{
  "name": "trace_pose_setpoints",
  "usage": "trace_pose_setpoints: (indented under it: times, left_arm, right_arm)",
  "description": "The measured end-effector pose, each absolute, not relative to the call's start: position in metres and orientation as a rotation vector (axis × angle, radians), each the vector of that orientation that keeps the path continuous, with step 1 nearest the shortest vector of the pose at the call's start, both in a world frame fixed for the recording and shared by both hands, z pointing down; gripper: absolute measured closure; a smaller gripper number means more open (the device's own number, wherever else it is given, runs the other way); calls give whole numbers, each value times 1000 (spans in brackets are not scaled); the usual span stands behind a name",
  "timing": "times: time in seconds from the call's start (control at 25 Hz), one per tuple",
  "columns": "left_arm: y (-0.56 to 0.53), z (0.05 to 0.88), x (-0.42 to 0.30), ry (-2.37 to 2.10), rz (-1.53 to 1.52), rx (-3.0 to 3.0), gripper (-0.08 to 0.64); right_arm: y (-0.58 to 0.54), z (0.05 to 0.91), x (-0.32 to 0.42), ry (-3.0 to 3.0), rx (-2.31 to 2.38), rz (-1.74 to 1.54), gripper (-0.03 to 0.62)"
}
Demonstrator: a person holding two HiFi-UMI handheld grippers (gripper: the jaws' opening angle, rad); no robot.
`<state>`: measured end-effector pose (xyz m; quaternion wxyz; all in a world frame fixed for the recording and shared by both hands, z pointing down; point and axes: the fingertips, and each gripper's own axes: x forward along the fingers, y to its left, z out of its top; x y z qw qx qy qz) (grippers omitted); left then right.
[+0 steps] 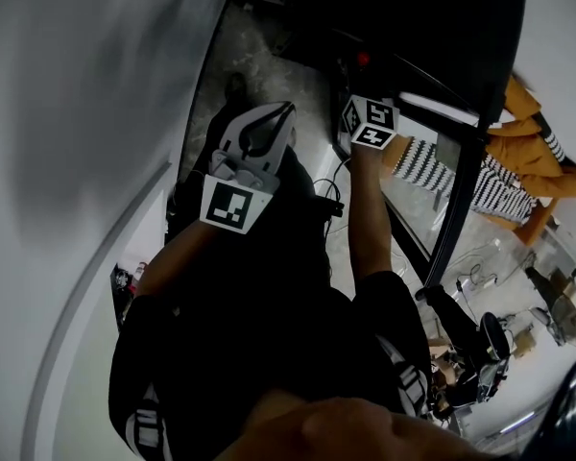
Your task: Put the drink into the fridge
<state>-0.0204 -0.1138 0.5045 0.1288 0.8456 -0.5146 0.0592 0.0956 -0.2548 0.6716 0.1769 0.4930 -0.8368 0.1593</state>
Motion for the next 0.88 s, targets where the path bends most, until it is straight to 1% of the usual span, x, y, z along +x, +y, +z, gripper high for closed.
trace_pose_setpoints:
  times: [0.32,0.88]
  left_arm:
    - [-112,512,-16,-1535,187,2522,554]
    - [-120,546,-3,-1577,157,2439,554]
  right_arm:
    - [-266,703,100,-2345,1388,479,456]
    - [-288,744,98,-2372,1346,478,456]
